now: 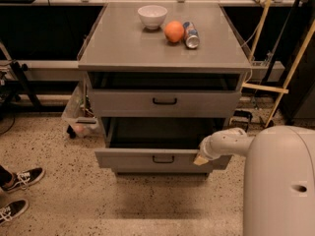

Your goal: Open middle drawer

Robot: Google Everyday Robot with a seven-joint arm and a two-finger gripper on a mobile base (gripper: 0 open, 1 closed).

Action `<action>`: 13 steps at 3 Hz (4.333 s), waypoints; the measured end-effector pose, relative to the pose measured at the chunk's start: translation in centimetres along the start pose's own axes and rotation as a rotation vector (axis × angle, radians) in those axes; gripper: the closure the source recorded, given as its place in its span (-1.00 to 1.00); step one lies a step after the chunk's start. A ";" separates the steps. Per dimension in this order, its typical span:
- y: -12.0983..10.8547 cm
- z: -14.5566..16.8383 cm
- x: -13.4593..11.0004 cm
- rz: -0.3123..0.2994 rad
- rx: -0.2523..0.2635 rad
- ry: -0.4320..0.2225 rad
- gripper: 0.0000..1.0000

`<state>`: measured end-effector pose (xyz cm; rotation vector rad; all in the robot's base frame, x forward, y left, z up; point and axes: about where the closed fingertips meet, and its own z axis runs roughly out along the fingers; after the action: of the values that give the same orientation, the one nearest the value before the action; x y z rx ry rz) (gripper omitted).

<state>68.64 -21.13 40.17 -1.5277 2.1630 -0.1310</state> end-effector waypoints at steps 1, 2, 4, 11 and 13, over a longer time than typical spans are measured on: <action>1.2 -0.3 0.5 0.016 -0.001 -0.003 1.00; 1.1 -0.6 0.3 0.016 -0.001 -0.003 1.00; 2.8 -1.3 0.9 0.043 0.005 -0.007 1.00; 6.2 -3.1 1.7 0.095 0.025 -0.017 1.00; 6.6 -3.5 2.0 0.096 0.023 -0.021 1.00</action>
Offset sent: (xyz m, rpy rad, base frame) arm -0.4621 -0.0225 -0.1068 0.2984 -0.0463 -0.4797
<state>60.92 -21.17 40.31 -1.4034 2.2058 -0.1070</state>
